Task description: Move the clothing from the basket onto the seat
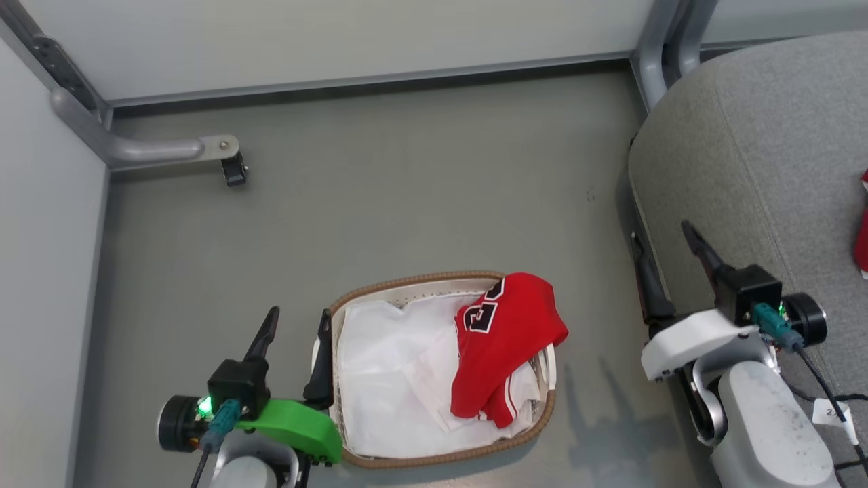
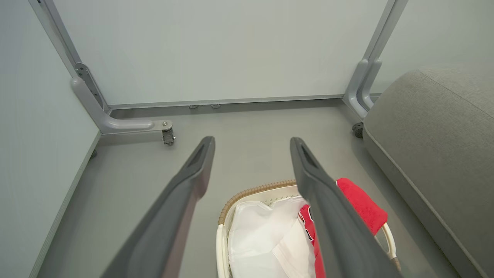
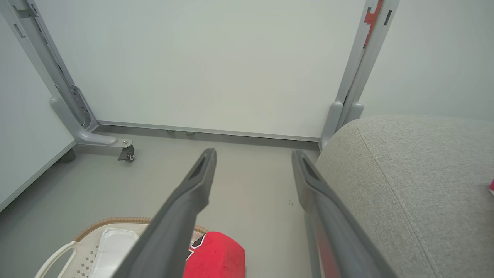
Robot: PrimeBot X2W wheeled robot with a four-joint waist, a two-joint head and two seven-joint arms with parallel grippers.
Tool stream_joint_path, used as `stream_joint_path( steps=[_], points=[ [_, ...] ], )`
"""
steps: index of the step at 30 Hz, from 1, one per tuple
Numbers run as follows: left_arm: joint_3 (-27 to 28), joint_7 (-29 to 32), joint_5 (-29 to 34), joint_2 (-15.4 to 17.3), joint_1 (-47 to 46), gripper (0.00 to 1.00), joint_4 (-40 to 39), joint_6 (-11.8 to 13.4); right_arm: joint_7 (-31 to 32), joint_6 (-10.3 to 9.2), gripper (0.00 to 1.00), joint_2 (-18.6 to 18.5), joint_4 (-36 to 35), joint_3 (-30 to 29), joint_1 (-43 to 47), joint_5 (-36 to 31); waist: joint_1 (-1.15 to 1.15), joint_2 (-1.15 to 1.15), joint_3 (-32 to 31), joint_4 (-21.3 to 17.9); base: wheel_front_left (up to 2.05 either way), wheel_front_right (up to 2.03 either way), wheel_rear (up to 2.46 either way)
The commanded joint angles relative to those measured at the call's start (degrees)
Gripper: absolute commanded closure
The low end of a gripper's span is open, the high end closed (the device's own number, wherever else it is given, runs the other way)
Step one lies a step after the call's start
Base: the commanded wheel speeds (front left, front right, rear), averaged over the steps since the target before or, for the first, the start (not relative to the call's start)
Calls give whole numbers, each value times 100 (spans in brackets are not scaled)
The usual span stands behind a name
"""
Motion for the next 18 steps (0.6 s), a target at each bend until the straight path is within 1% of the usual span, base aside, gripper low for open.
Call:
stream_joint_path(
  steps=[1,4,10,15,18],
  points=[
    [-137,3,-73,15,-265,0,89,8,-28,-6,0,-36,-116,-24,-170,27,0,0,689,-291,0,0,0],
    [-389,3,-109,18,-631,0,295,-28,-27,-6,0,-75,-290,-92,-423,49,0,0,1080,-425,0,0,0],
    [-902,1,-225,23,-1431,0,1114,-201,-27,-6,0,-74,-691,-145,-841,86,0,0,1764,-676,0,0,0],
    [-1417,2,-523,24,-2048,0,1878,-370,-27,-6,0,-12,-966,-150,-1114,164,0,0,2254,-891,0,0,0],
    [-1683,0,-668,30,-2372,0,2267,-403,-27,-6,0,19,-1105,-99,-1256,204,0,0,2511,-1006,0,0,0]
  ],
)
